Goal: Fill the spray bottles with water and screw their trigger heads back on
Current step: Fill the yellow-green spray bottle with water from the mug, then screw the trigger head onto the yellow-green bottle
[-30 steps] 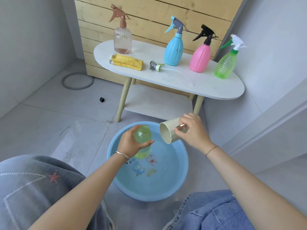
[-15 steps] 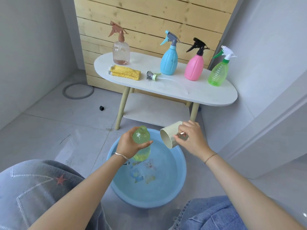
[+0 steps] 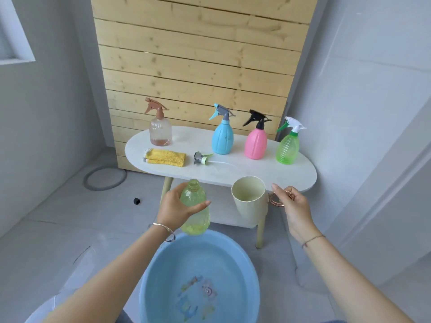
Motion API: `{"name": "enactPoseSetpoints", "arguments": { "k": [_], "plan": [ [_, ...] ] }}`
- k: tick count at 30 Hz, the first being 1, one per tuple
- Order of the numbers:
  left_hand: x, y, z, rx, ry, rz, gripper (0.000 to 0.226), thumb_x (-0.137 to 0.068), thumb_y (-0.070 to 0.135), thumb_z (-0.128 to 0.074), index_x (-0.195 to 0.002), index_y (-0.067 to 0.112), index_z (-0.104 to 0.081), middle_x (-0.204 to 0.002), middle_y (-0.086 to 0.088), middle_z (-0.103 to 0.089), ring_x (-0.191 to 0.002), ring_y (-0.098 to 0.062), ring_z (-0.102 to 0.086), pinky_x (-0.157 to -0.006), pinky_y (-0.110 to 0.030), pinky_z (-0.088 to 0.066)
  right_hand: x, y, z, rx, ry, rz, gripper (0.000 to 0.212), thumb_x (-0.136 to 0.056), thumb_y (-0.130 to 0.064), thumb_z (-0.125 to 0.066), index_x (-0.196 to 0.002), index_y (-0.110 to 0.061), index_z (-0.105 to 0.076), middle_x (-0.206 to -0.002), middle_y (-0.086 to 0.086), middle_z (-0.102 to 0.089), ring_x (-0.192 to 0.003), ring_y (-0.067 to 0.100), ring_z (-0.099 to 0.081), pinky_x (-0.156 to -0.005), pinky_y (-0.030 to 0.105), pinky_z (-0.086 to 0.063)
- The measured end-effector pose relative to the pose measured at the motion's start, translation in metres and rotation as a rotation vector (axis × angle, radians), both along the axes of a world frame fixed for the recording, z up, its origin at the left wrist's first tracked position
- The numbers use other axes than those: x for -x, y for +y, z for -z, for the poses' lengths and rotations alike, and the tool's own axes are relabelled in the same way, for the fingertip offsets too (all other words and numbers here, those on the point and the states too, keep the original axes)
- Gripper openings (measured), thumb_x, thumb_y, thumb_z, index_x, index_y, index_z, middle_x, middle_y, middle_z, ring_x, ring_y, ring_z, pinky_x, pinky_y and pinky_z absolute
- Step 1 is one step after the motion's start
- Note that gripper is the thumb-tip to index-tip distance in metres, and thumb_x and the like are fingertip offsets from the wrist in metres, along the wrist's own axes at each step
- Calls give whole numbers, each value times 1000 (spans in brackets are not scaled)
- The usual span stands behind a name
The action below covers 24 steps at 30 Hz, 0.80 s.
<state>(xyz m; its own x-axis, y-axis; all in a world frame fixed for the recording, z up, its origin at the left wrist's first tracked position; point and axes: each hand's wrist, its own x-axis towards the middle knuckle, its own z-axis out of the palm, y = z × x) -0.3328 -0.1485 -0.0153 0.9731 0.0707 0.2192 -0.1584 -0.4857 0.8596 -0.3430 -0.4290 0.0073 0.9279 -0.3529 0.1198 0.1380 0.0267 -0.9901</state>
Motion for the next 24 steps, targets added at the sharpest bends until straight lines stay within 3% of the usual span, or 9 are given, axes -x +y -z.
{"name": "enactPoseSetpoints", "arguments": {
  "k": [3,6,9,11,13,19,24],
  "plan": [
    [-23,-7,-23,43,-25,-4,74,-65,41,-85,-126,8,-57,-117,5,-63,-116,-11,-55,-92,-17,-36,-23,-18,-21,-57,2,82,38,-83,-21,-71,-61,-18,-41,-59,-3,-40,-59,10,-41,-62,21,-33],
    [-45,-17,-43,42,-61,0,79,-66,40,-85,-131,7,-54,-114,9,-57,-116,-7,-50,-93,-15,-33,-48,-34,-31,-76,30,146,38,-84,-23,-70,-61,-18,-40,-60,-2,-36,-62,14,-36,-65,24,-28],
    [-69,-26,-57,14,-77,26,76,-63,48,-84,-124,11,-59,-113,9,-63,-109,-9,-57,-91,-21,-41,-72,-46,-30,-93,76,210,37,-84,-25,-70,-60,-17,-42,-61,0,-35,-62,14,-35,-67,26,-25],
    [-88,-31,-62,-10,-77,47,69,-61,52,-83,-115,15,-63,-99,7,-68,-93,-11,-62,-82,-23,-45,-88,-52,-28,-95,102,233,38,-84,-26,-69,-60,-17,-41,-61,1,-34,-63,15,-34,-64,26,-24],
    [-105,-36,-66,-15,-88,56,60,-62,50,-84,-109,18,-63,-89,11,-67,-80,-6,-59,-73,-19,-42,-102,-56,-24,-87,120,253,39,-85,-26,-68,-59,-16,-40,-61,1,-33,-63,15,-33,-61,26,-23],
    [-153,-46,-63,-34,-82,68,54,-63,51,-84,-104,23,-63,-83,16,-64,-66,4,-53,-63,-13,-38,-142,-65,-9,-103,137,287,39,-85,-23,-68,-59,-13,-40,-61,1,-34,-63,17,-32,-60,26,-23],
    [-180,-52,-52,-78,-76,72,61,-62,53,-83,-110,21,-63,-99,12,-68,-94,-7,-61,-83,-23,-46,-164,-78,12,-170,150,313,43,-85,-20,-68,-56,-15,-36,-59,1,-28,-60,16,-28,-61,26,-21]
  ]
}}
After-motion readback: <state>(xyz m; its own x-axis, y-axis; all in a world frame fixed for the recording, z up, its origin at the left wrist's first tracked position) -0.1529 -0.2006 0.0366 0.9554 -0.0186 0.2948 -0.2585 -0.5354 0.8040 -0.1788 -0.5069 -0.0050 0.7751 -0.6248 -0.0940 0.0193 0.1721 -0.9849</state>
